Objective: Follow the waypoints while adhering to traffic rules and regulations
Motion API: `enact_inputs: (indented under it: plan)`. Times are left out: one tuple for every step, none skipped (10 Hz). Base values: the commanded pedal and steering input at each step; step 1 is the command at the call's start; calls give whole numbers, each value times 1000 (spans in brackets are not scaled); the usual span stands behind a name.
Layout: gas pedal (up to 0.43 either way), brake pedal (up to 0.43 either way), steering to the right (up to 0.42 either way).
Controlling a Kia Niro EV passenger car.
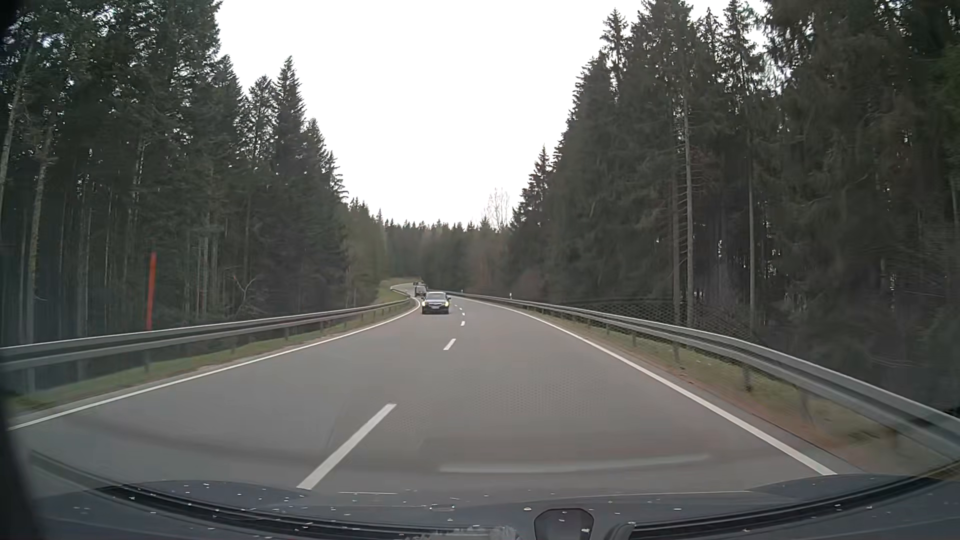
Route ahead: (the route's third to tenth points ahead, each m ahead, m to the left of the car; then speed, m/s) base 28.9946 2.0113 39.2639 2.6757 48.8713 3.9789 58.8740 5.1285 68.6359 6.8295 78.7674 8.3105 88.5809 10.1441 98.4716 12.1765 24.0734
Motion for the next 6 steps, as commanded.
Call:
enact_inputs:
  plan:
    - [189, 0, -10]
    - [189, 0, -10]
    - [189, 0, -10]
    - [189, 0, -11]
    - [197, 0, -11]
    - [197, 0, -12]
